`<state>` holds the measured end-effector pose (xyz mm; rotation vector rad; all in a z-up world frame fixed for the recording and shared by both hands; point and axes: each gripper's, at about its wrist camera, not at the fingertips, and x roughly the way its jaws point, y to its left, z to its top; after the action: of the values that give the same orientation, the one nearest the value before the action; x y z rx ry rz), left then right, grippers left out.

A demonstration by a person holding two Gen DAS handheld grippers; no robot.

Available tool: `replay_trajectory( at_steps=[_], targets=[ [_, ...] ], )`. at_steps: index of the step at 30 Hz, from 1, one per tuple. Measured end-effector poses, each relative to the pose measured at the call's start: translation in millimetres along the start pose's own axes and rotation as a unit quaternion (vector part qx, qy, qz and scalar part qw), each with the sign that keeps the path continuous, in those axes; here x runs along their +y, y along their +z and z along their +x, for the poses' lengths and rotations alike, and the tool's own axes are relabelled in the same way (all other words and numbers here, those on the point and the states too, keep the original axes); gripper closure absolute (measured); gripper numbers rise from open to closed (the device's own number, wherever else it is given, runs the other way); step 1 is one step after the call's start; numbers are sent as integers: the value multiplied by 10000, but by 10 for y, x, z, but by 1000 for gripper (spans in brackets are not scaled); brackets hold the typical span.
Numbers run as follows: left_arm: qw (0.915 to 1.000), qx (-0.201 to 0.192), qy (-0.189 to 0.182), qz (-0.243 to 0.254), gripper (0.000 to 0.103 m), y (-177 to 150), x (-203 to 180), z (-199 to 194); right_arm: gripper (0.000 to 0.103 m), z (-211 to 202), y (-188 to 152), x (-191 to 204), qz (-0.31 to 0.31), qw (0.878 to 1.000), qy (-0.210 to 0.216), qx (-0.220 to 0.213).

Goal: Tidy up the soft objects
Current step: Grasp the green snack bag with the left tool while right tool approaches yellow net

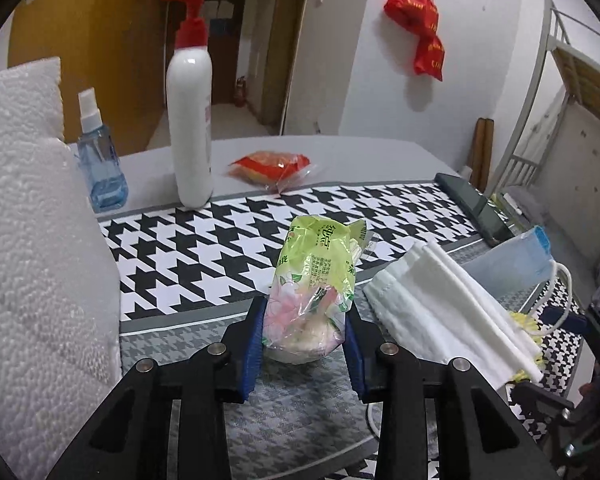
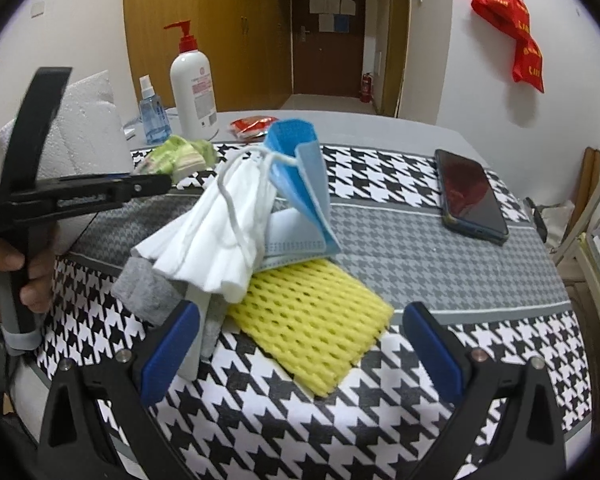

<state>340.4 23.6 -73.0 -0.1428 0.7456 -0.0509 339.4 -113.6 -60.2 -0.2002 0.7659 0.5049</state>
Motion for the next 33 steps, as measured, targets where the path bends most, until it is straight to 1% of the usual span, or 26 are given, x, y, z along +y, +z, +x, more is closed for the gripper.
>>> replay_trajectory(
  at_steps=[2,5,7,9,11,12,13,14,15,16,17,19,20,22,24,28,30,33],
  targets=[
    [9999,-79,-36,51,66,-4,-31,-45,0,35,1,-14,-10,9999,-107,70],
    [9997,-201,-140,46,66,10,-50,-110,2,97,-5,-43,8,9998,-136,170],
    [9995,-242,-177,27,66,13,-52,-129,13,124,-7,-61,44,9997,-124,229],
    [9995,-229,-213,8,66,12,-52,-131,21,153,-21,-87,128,9993,-119,317],
    [9994,-233,-253,-4,66,8,-55,-146,22,143,-25,-98,176,9993,-94,319],
    [9994,-243,-253,16,66,3,-61,-153,25,134,-23,-96,194,9993,-101,314],
    [9993,-276,-239,27,66,-8,-67,-168,29,129,-24,-93,206,9992,-117,324],
    [9992,-309,-242,42,66,-10,-76,-184,31,125,-25,-85,208,9992,-111,328],
    [9991,-331,-259,62,66,-14,-86,-199,38,113,-26,-67,193,9992,-110,326],
    [9990,-354,-264,71,66,-25,-90,-209,46,105,-24,-48,169,9993,-93,324],
    [9989,-386,-267,74,66,-26,-95,-225,50,94,-27,-19,138,9993,-56,336],
    [9987,-422,-267,88,66,-30,-96,-251,61,73,-31,31,92,9993,-67,345],
    [9986,-442,-265,82,66,-31,-94,-264,64,63,-32,49,77,9994,-67,341],
    [9985,-473,-274,59,66,-24,-85,-283,75,29,-42,65,110,9995,-26,296],
    [9984,-476,-286,39,66,-20,-78,-298,81,-21,-54,38,264,9994,52,221],
    [9980,-548,-315,11,66,-10,-72,-347,90,-133,-63,16,579,9980,252,73],
    [9976,-615,-327,9,66,-5,-73,-383,94,-151,-62,35,652,9973,322,69],
    [9971,-697,-309,21,66,4,-84,-420,94,-165,-63,84,733,9968,310,65]
  ],
)
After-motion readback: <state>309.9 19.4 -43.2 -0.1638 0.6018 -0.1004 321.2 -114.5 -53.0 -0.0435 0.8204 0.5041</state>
